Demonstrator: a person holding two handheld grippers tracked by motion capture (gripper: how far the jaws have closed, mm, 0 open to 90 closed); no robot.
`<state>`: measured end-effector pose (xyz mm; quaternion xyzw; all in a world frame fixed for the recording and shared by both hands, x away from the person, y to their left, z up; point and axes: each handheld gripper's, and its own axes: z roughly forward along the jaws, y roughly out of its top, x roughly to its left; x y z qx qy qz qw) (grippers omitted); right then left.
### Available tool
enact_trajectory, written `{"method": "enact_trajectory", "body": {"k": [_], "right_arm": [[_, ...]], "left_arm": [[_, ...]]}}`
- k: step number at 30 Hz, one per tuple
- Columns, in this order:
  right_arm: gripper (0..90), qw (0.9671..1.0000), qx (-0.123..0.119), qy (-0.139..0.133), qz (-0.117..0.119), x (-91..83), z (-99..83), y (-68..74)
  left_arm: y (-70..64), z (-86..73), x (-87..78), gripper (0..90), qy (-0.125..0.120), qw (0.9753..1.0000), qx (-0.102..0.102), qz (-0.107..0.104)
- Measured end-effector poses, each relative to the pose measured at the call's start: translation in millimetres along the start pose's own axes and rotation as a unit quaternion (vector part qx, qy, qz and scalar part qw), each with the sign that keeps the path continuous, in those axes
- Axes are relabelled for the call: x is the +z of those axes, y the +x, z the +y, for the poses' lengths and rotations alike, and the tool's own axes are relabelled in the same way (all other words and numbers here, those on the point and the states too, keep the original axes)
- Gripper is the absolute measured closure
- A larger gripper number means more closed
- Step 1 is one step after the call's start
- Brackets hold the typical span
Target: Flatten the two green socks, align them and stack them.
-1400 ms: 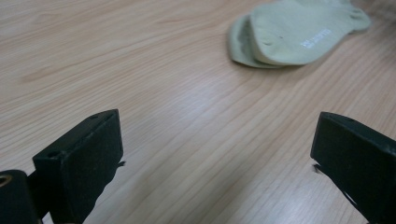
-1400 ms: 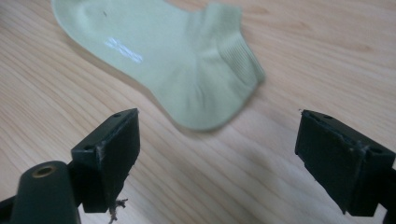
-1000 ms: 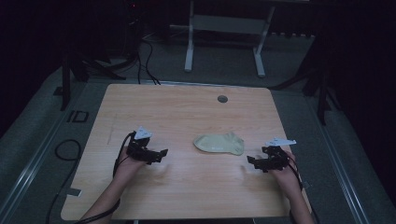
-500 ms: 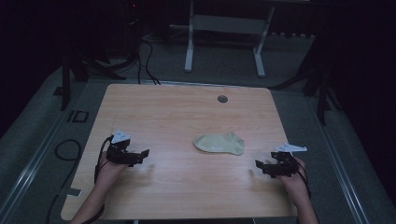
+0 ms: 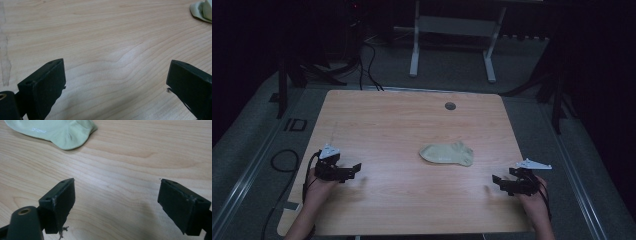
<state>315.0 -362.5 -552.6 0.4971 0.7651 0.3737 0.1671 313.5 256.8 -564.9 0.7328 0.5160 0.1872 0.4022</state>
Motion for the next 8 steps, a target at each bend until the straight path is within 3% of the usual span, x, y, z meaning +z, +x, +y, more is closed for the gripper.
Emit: {"method": "enact_trajectory", "body": {"k": [8], "right_arm": [[14.5, 1.0000, 0.001, -0.004, -0.004, -0.1, -2.5, -0.6]], "left_arm": [[3.8, -4.2, -1.5, 2.2, -0.005, 0.9999, -0.012, -0.004]]}}
